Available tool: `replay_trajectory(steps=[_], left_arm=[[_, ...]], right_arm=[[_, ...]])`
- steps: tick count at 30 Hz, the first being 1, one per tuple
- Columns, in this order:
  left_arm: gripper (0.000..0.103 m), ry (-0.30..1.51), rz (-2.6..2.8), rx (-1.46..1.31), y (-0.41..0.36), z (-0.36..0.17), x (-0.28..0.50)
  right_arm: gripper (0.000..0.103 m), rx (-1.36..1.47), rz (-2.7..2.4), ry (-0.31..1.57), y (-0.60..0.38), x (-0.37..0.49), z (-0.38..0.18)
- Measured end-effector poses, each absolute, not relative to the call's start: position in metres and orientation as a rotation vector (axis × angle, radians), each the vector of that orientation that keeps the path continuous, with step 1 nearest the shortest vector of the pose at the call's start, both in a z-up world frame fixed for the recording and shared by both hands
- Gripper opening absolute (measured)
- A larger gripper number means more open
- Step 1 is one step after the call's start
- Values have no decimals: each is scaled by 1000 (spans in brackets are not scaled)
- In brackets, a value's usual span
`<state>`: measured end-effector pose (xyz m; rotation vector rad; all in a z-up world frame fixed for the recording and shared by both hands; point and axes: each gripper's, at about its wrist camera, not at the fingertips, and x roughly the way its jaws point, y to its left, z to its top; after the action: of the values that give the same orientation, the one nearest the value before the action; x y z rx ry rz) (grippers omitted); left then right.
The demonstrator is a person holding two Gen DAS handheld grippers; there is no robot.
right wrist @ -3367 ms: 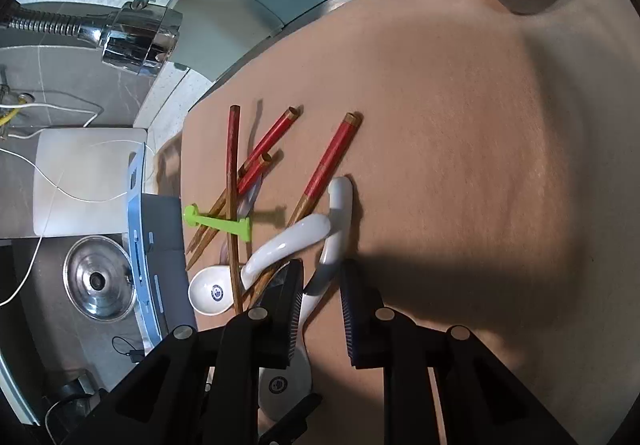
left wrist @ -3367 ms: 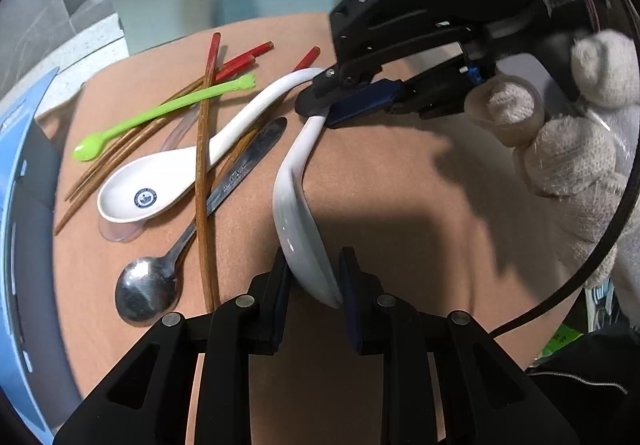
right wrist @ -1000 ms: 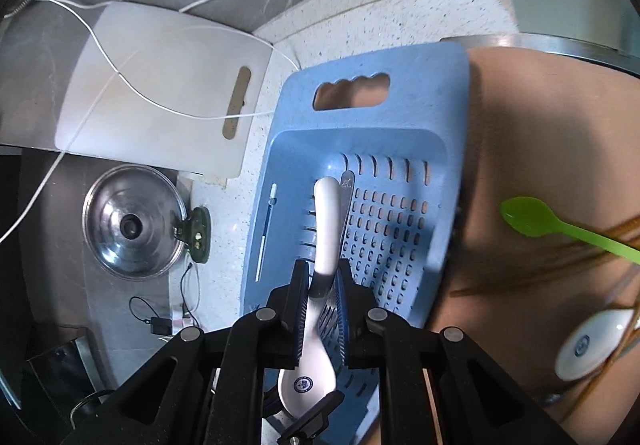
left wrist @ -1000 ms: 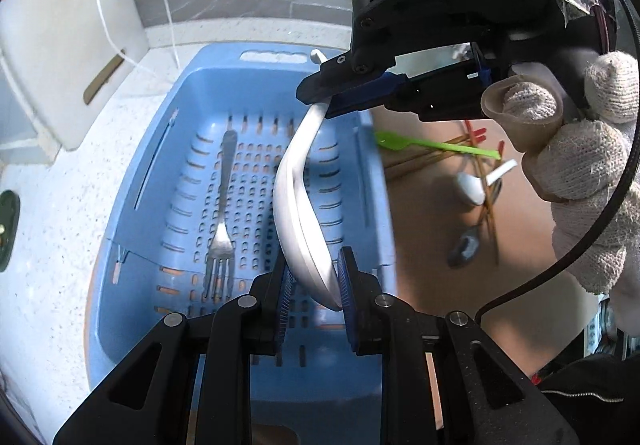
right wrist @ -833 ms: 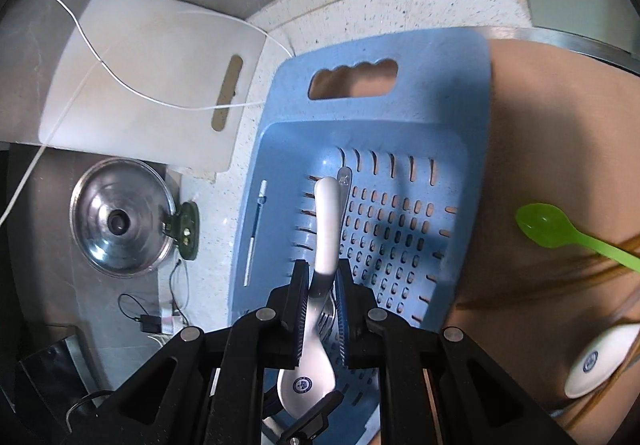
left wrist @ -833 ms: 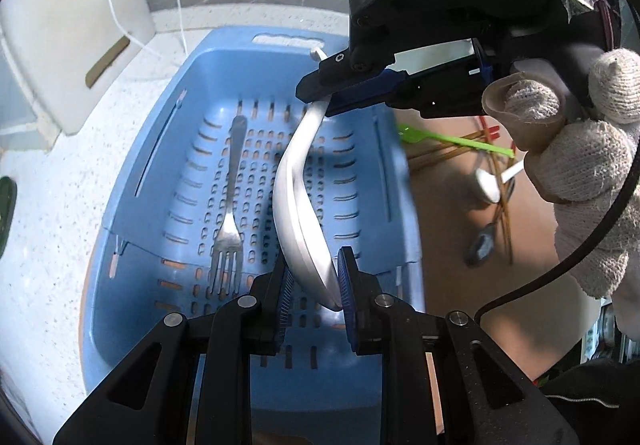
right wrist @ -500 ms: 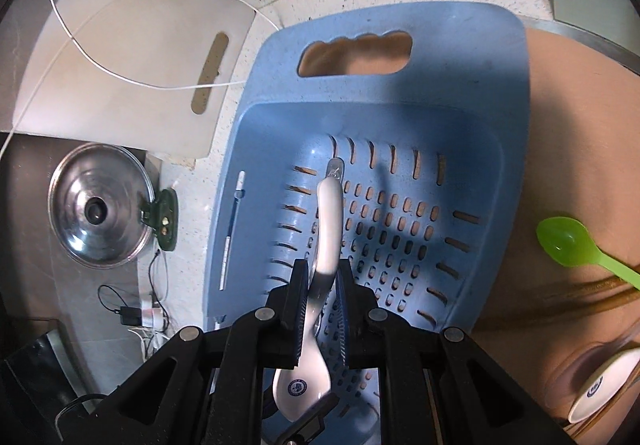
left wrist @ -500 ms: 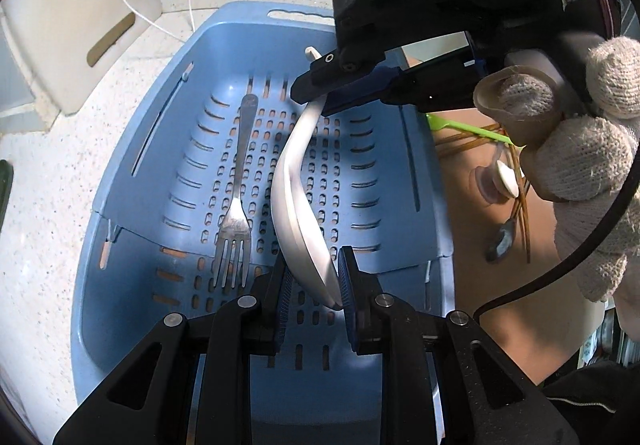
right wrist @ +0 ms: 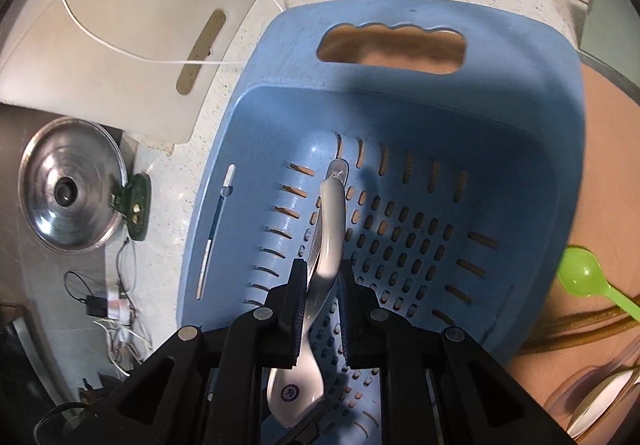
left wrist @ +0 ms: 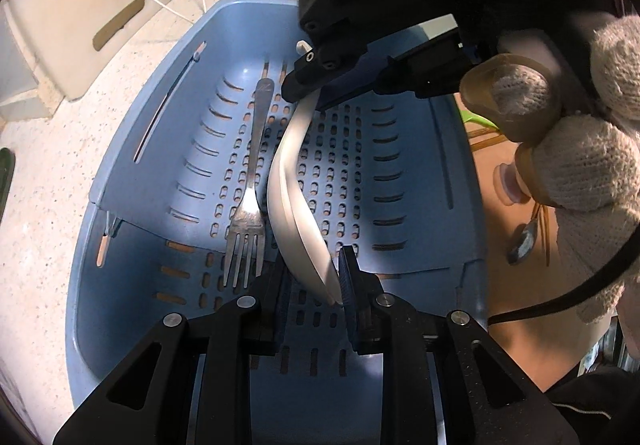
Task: Organize utensils
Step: 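Lower the white spoon into the basket beside the fork, then open the left tool to release the white spoon, withdraw upward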
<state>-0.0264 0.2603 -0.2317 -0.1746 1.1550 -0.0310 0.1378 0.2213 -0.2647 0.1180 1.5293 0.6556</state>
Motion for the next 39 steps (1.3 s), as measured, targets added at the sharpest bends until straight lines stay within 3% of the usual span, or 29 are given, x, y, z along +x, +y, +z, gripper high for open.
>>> replay_trajectory(steps=[25,32,36,39], left_arm=[[25,1194,18,-197,265,-236,-23],[25,1201,28,-193,265,-235,-25],[36,1190,37,-188,265,-228,-30],[36,1176,42,-185,266,-221,-33]], right_arm=[[17,80,629,1558,238,140,-285],[28,108,656,1551,232,139,-277],[35,128,691,1543,225,136,-266],[36,130,716,1524,217,133,-255]])
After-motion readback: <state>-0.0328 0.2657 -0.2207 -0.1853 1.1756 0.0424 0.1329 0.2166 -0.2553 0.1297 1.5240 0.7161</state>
